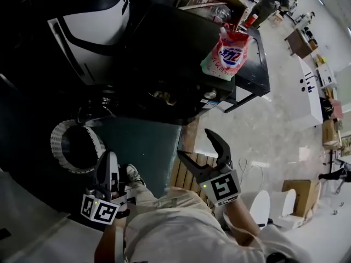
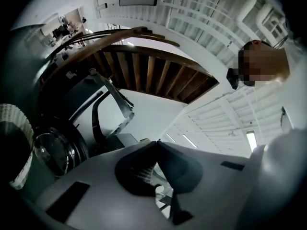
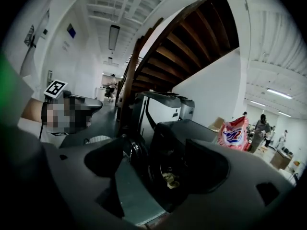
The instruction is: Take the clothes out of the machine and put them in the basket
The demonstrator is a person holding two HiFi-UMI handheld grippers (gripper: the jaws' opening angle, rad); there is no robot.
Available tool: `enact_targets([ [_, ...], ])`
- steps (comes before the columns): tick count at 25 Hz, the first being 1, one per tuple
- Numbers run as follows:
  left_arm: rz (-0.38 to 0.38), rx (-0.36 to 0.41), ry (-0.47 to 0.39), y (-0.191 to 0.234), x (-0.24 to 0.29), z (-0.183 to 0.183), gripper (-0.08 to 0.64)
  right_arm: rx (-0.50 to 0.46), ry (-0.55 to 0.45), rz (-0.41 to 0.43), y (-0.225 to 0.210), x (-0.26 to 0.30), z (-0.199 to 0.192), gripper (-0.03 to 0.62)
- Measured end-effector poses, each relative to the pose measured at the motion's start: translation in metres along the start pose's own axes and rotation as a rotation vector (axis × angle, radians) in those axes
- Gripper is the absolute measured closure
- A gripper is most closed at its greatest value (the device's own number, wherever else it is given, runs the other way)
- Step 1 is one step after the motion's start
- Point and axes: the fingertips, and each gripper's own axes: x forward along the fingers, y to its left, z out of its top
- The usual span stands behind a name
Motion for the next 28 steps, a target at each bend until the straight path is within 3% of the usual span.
enact_targets([
  [4, -0.045, -0.033, 0.052, 0.02, 0.045, 0.028, 0.546, 0.017, 0.044, -0.095, -0.018, 0.009, 0.03, 0.193],
  [12, -0.146, -0.083, 0.155, -0.001, 0.096, 0.004, 0.546, 0.074, 0.068, -0.192, -0.041, 0.005, 0.025, 0.193],
  [17, -0.124, -0.04, 0.185, -0.019, 0.097, -0.023, 0.546, 0.083, 0.067, -0.144, -0.049, -0.003, 0.0, 0.193],
  [24, -0.031, 0.013, 0.167, 0.013, 0.118, -0.055, 0.546, 0.102, 0.085, -0.021, -0.058, 0.045, -0.046, 0.193],
  [28, -0.022, 0.023, 0.142, 0.024, 0.122, -0.077, 0.546, 0.041, 0.102, 0.055, -0.054, 0.067, -0.065, 0.194],
])
